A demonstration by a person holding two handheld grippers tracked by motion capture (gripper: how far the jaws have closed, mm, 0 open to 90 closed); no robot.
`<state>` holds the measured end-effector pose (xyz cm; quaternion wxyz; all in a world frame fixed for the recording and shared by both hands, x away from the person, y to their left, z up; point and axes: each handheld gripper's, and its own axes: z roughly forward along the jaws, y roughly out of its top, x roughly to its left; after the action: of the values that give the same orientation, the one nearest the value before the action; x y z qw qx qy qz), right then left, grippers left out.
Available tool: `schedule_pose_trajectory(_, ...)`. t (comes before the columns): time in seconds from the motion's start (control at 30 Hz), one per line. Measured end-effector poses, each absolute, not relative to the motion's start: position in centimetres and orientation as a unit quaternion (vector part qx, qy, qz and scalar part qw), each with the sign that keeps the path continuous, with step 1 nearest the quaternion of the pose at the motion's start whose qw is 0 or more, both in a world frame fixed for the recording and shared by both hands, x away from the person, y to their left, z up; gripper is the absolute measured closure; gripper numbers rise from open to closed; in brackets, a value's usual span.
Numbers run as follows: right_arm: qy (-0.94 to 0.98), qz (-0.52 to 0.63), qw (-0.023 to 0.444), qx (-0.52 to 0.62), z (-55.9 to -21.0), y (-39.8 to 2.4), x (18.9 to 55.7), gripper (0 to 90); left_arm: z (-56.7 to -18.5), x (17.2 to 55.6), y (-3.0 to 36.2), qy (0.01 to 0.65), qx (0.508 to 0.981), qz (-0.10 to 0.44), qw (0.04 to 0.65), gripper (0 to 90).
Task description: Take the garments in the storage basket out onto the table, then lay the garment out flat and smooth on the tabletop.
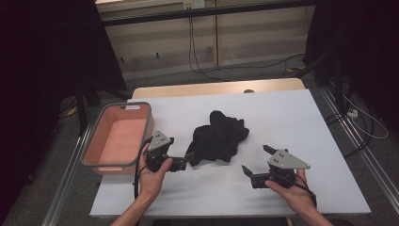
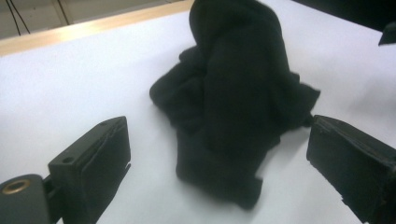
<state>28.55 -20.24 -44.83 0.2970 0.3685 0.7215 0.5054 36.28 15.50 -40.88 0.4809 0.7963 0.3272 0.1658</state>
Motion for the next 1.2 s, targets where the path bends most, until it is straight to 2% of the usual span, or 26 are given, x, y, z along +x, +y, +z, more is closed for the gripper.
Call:
schedule_pose_trajectory(0.4, 0.746, 0.496, 0.262, 0.358, -44.7, -16.8, 31.6, 3.4, -42.1, 35.5, 15.1, 0.314, 0.815, 0.159, 0.461, 5.5)
schedule_pose_trajectory(0.53, 0.771, 0.478, 0.237, 0.347, -44.6, -15.7, 32.4, 9.9, -42.7, 35.4, 14.4, 0.309, 0.824, 0.141, 0.453, 7.5)
schedule_pose_trajectory(0.7, 0.785, 0.459, 0.249, 0.334, -44.7, -14.7, 33.4, 10.3, -43.1, 35.2, 13.4, 0.288, 0.841, 0.128, 0.439, 7.2)
schedule_pose_trajectory(0.77, 0.795, 0.445, 0.249, 0.328, -44.9, -14.3, 34.0, 14.4, -43.3, 35.4, 13.1, 0.289, 0.846, 0.119, 0.431, 7.0)
schedule_pose_trajectory(1.0, 0.811, 0.419, 0.240, 0.332, -45.1, -14.1, 36.1, 21.1, -43.1, 36.3, 12.2, 0.306, 0.847, 0.135, 0.413, 7.0)
schedule_pose_trajectory(1.2, 0.824, 0.394, 0.208, 0.350, -46.2, -14.0, 37.5, 24.9, -43.4, 36.2, 11.3, 0.292, 0.856, 0.140, 0.403, 7.6)
